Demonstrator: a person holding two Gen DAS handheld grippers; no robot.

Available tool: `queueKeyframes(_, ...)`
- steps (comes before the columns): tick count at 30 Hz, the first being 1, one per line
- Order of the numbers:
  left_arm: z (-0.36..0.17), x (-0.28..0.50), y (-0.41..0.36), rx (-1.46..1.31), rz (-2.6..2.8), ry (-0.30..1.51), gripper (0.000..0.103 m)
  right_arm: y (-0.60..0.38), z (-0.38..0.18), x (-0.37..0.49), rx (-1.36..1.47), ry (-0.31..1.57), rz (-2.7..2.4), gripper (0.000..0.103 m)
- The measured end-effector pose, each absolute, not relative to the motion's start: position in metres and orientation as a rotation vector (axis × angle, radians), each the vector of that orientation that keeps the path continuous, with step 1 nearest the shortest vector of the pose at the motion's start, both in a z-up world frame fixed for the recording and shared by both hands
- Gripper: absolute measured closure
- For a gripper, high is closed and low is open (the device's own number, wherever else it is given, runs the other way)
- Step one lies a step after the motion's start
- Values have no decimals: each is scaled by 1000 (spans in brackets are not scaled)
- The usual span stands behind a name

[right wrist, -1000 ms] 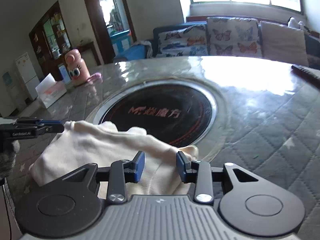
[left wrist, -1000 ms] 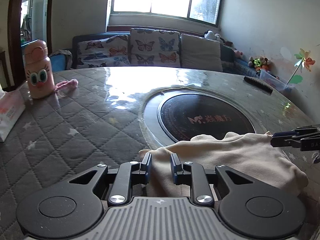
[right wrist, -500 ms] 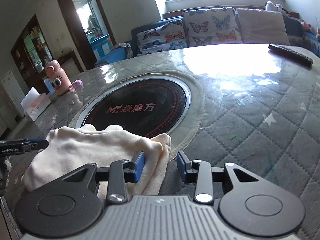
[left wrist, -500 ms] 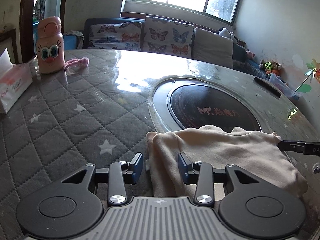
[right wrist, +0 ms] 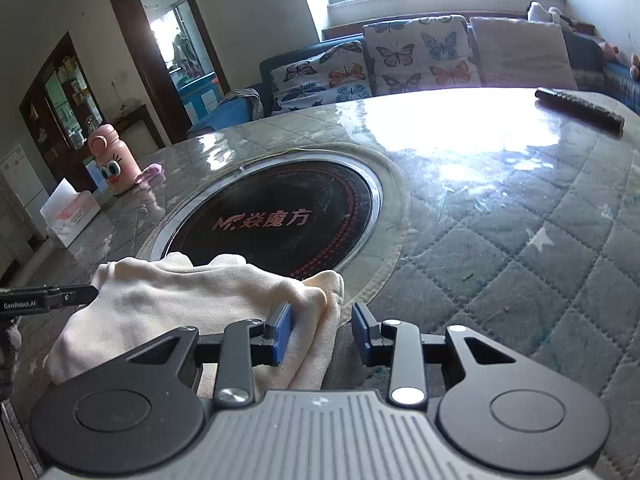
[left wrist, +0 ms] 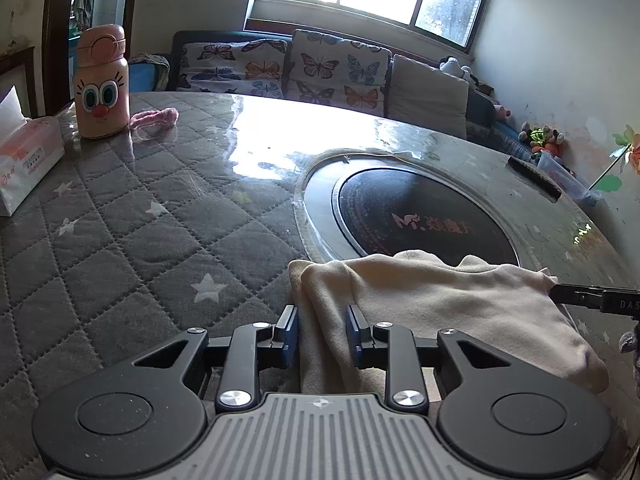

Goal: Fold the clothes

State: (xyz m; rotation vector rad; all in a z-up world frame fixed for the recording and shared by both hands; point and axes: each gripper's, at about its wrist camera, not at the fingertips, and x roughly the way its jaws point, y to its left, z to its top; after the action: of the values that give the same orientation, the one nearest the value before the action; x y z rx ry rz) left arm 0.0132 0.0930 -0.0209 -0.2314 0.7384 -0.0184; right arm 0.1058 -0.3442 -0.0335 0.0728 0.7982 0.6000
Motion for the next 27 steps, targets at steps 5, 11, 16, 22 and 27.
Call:
queueKeyframes(5,-22,14,94,-247,-15,742,73,-335,-35,104,56,797,628,70)
queueKeyframes(11,-21,14,92,-254,-18,742,75,-333,-36,104,65,802,637,91)
queueKeyframes(16,-20,14,91,-261,-18,739,90,-335,-31,102,80,787,635,93)
queueKeyframes(22,-16,9,87,-261,5,712,94,-335,-25,99,87,764,632,94)
queueKeyframes(27,-6,-2,88,-261,10,668,95,-330,-11,95,62,733,650,94)
